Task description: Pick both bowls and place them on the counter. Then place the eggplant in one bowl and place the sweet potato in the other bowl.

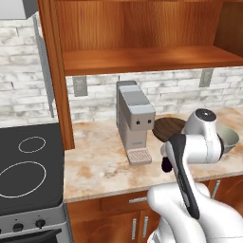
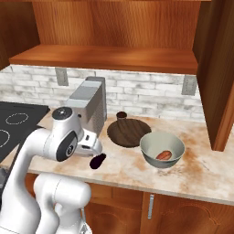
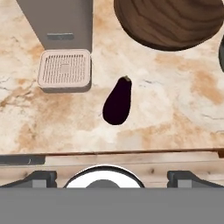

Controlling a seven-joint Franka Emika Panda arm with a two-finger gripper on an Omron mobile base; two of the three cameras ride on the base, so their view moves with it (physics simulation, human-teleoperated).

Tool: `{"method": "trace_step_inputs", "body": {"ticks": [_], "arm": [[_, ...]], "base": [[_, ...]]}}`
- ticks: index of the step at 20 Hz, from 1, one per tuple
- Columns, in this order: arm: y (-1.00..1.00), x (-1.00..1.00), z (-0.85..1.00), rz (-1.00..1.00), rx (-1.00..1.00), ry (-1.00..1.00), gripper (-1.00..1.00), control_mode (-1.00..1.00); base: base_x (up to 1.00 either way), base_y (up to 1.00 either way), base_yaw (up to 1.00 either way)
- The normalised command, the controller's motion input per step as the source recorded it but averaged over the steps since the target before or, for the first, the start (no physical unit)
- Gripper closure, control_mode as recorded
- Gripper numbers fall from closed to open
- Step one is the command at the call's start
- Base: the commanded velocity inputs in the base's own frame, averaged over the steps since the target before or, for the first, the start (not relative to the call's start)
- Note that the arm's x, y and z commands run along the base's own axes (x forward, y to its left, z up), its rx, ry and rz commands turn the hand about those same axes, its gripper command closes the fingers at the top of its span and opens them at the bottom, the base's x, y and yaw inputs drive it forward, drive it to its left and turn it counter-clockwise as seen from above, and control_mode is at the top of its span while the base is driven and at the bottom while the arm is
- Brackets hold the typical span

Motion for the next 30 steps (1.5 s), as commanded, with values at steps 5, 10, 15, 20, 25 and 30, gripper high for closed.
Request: {"method": "trace_step_inputs", "body": {"ticks": [5, 10, 15, 20, 25, 30], "arm": [[0.00, 0.14, -0.34, 0.00, 0.00, 0.00, -1.00, -1.00], [0.00, 0.26, -0.31, 0.00, 0.00, 0.00, -1.00, -1.00], [-0.01, 0.27, -0.27, 0.00, 0.00, 0.00, -1.00, -1.00], [-0.03, 0.22, -0.25, 0.00, 0.00, 0.00, -1.00, -1.00], [-0.02, 0.16, -0.29, 0.00, 0.00, 0.00, -1.00, -1.00], [-0.03, 0.08, -0.35, 0.02, 0.00, 0.04, -1.00, -1.00]], "base": [[0.00, 0.00, 0.00], [0.00, 0.00, 0.00], [0.00, 0.00, 0.00], [0.00, 0.00, 0.00], [0.00, 0.00, 0.00], [0.00, 0.00, 0.00]]}}
